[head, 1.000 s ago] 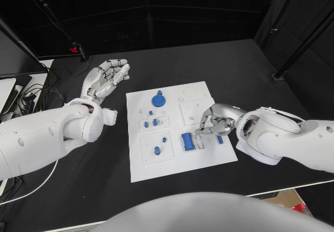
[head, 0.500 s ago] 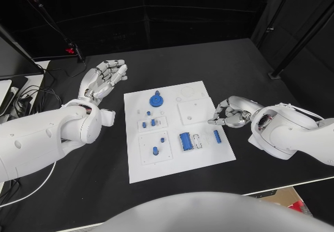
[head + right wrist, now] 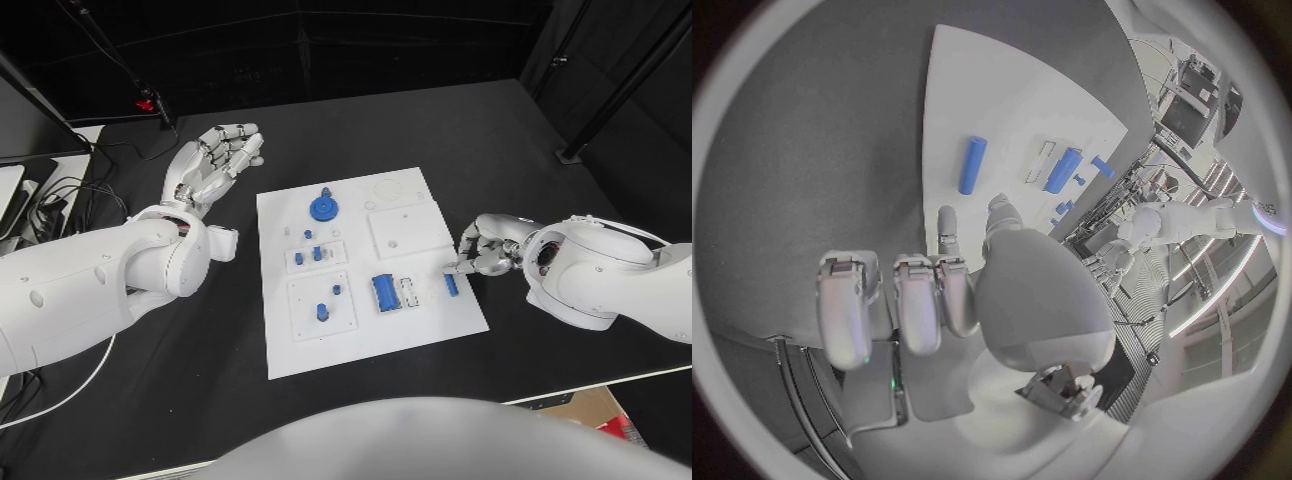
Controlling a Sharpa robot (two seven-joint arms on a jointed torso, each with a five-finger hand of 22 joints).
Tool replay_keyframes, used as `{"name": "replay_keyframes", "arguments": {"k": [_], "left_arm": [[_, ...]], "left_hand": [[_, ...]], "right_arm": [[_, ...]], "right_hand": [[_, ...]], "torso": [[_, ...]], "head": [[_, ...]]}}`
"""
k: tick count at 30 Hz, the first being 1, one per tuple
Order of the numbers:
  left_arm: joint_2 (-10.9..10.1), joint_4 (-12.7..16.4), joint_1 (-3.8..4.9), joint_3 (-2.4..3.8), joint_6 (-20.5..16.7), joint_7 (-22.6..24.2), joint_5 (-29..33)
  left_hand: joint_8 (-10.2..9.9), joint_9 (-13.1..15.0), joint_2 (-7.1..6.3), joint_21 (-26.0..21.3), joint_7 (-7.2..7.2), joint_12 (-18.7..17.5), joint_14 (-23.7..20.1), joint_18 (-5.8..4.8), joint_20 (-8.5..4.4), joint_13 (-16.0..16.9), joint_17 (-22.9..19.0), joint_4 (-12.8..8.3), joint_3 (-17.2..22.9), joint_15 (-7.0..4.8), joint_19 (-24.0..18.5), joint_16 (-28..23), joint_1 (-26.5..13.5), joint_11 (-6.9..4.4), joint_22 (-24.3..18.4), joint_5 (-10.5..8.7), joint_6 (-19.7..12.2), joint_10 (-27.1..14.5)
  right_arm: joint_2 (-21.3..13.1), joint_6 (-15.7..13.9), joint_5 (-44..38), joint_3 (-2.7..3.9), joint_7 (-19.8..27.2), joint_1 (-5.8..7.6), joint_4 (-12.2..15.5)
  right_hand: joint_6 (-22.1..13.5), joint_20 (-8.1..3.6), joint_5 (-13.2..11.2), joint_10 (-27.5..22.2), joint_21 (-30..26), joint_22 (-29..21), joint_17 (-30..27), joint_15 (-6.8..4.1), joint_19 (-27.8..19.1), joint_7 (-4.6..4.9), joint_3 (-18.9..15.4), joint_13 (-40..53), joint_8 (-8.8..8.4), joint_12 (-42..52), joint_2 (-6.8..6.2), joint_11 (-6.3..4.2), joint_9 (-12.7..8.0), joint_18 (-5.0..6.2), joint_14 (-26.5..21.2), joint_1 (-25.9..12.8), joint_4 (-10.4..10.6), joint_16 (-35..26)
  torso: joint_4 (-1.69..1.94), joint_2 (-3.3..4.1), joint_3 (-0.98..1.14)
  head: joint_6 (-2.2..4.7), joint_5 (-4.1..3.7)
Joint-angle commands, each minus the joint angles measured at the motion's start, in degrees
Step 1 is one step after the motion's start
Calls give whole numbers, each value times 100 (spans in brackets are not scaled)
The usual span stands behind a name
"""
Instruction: Assemble the parts on the task board
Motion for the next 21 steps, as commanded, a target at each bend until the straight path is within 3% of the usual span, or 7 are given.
{"name": "replay_keyframes", "arguments": {"k": [1,21], "left_arm": [[-1,0,6,5,34,622,10],[-19,14,-4,5,38,616,10]], "left_hand": [[37,-10,67,32,879,43,-15,28,-5,-12,-10,-22,-23,-14,5,29,12,-5,-14,30,-35,-14],[37,-10,67,32,879,43,-15,28,-5,-12,-10,-22,-23,-14,5,29,12,-5,-14,30,-35,-14]], "right_arm": [[16,461,-223,-2,-329,1,32],[223,965,-225,-5,-498,-51,-79]], "right_hand": [[59,36,-47,585,-4,1501,1508,12,585,-1,-40,1508,55,19,-7,-25,7,-36,596,-74,1,14],[47,31,-96,585,5,1504,1508,10,590,-17,-44,1508,80,19,54,-40,-5,-38,596,-74,-16,14]], "torso": [[-2,-8,-3],[2,4,-1]], "head": [[0,-19],[0,-15]]}}
